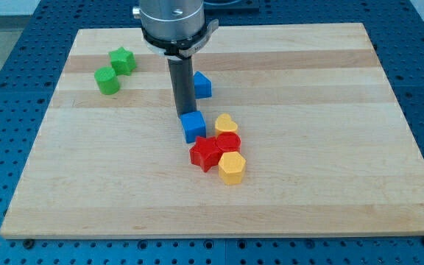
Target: Locate the arm parallel to the top of the blue triangle
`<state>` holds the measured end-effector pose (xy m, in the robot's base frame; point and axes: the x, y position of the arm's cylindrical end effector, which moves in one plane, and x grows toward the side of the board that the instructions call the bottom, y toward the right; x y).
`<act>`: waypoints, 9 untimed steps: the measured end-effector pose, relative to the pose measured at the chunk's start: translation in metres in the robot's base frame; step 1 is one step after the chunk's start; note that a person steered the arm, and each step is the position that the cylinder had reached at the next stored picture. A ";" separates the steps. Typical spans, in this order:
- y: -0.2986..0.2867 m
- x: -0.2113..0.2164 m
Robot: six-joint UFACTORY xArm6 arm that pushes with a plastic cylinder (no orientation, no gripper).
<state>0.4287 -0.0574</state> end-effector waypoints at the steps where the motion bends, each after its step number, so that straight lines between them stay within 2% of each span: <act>1: 0.001 0.000; 3: 0.000 0.005; 4: -0.025 -0.026; 6: -0.042 -0.038; 7: -0.043 -0.075; 8: -0.040 -0.137; 9: 0.006 -0.158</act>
<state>0.2709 -0.0510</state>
